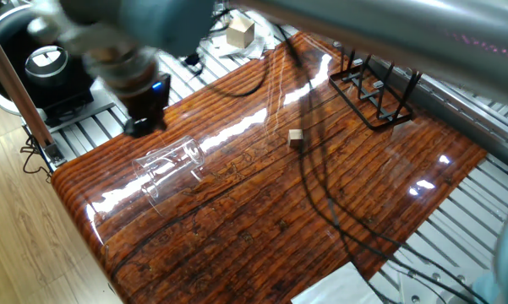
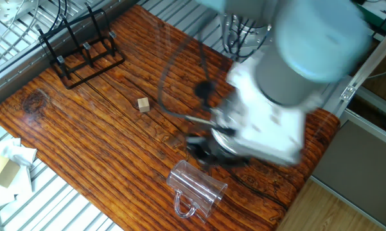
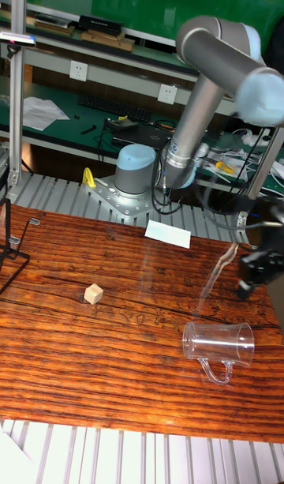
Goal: Take the cup off the cup rack
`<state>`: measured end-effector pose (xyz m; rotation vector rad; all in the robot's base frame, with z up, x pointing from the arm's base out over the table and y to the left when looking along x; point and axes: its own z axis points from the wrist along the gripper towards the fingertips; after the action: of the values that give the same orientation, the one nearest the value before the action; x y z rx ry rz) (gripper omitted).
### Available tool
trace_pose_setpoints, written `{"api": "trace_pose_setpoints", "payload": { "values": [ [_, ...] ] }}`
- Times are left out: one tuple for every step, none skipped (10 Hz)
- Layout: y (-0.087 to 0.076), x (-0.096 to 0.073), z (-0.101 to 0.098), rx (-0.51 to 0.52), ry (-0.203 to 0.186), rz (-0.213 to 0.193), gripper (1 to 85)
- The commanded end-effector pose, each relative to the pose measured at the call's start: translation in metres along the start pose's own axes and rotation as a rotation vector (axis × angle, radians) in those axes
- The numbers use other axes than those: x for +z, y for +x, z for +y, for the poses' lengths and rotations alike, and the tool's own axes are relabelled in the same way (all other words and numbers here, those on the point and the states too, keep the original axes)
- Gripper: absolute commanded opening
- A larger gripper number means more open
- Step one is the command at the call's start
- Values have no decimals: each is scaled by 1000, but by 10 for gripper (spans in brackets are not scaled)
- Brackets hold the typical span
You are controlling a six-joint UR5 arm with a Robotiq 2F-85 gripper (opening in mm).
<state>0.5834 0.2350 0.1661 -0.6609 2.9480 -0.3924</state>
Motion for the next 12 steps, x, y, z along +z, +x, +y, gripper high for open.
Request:
{"api": "trace_pose_setpoints", "payload": {
  "values": [
    [-18, 2, 35, 64, 31, 6, 13],
    [-23, 10, 40, 75, 31, -3, 13],
    [-29, 18, 46, 88, 28, -14, 13],
    [-33, 24, 50, 95, 28, -21, 13],
    [-35, 27, 53, 98, 26, -25, 13],
    [-36, 28, 62, 106, 8, -24, 13],
    [-36, 26, 71, 122, -2, -13, 13],
    [-39, 28, 74, 126, -5, -16, 13],
    [-43, 32, 79, 131, -19, -23, 13],
    [-46, 39, 78, 132, -12, -28, 13],
    [-49, 48, 77, 130, -7, -37, 13],
    [-50, 56, 75, 121, -2, -43, 13]
  ]
}}
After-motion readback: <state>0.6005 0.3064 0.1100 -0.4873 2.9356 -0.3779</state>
